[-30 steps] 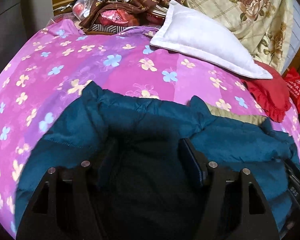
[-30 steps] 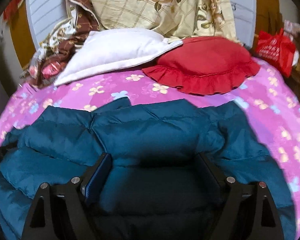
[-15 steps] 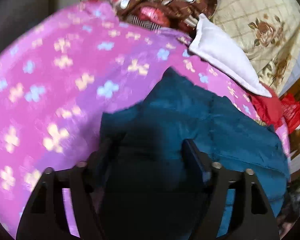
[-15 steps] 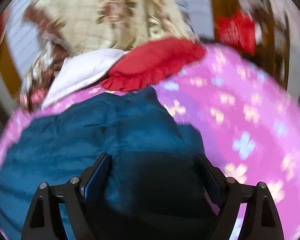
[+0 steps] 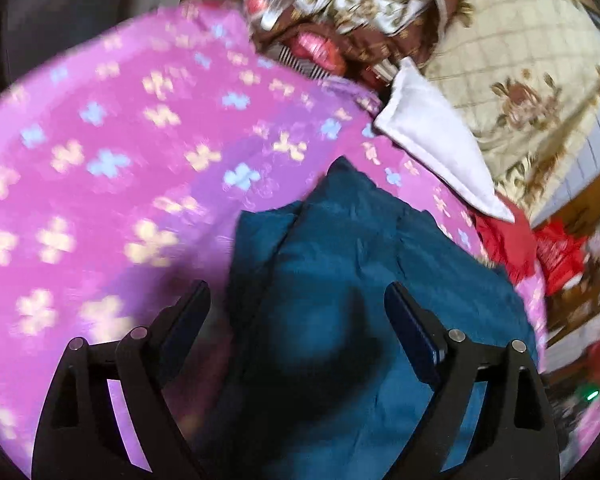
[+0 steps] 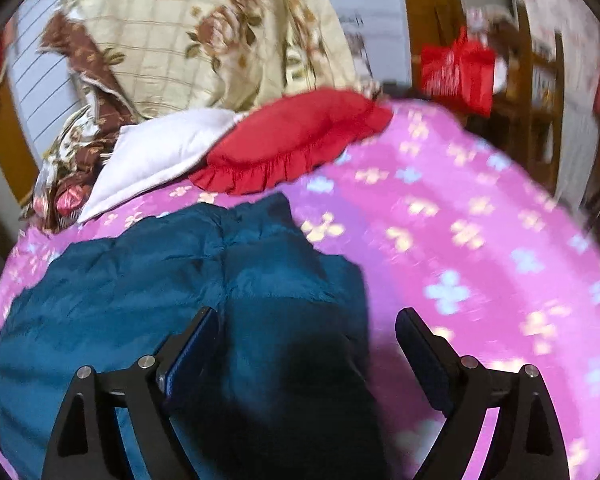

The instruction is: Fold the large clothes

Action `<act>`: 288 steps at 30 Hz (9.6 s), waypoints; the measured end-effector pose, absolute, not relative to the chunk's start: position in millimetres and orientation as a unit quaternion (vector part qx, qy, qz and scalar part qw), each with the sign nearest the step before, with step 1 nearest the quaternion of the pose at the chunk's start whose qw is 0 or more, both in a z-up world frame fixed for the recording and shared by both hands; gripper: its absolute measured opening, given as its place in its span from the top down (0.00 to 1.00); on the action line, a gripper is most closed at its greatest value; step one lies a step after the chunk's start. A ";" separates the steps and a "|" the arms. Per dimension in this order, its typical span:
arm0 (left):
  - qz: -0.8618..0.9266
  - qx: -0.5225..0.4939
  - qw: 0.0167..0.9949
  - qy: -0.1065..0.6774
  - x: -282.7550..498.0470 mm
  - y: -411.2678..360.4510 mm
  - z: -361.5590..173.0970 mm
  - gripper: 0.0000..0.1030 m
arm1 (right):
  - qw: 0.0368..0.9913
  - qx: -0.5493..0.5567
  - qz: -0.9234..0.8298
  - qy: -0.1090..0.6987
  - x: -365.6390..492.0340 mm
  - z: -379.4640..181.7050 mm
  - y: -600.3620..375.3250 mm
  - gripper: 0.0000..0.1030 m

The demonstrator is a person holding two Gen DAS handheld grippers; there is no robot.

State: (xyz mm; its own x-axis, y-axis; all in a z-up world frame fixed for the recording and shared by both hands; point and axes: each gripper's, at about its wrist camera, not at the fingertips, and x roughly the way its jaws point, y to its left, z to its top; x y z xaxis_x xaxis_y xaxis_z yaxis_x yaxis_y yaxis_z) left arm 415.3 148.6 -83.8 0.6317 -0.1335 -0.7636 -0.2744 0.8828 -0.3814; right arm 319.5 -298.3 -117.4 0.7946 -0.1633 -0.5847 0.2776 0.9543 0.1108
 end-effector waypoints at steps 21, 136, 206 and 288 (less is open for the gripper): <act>0.057 -0.154 0.893 0.419 254.7 152.2 -55.5 0.13 | 0.934 0.099 -0.147 0.311 96.0 -105.2 -367.4 0.14; 0.128 -0.033 0.960 0.246 203.6 77.4 -17.6 0.19 | 0.931 0.132 0.021 0.340 155.8 -140.1 -232.7 0.37; -0.005 -0.056 0.964 0.261 -1.4 -25.0 23.7 0.01 | 0.956 0.038 -0.081 0.280 -22.0 -108.3 -145.4 0.35; 0.007 -0.012 0.933 0.358 21.8 -41.0 -32.3 0.01 | 0.938 -0.020 -0.128 0.321 -8.1 -135.8 -125.6 0.31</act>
State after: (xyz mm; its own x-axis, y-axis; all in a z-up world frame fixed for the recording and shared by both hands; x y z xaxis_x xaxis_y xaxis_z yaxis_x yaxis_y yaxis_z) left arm 21.8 -41.0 -32.3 0.7429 0.0034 -0.6694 -0.0212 0.9996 -0.0185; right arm -8.1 -125.6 -135.8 0.7618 -0.2523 -0.5967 0.2264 0.9667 -0.1197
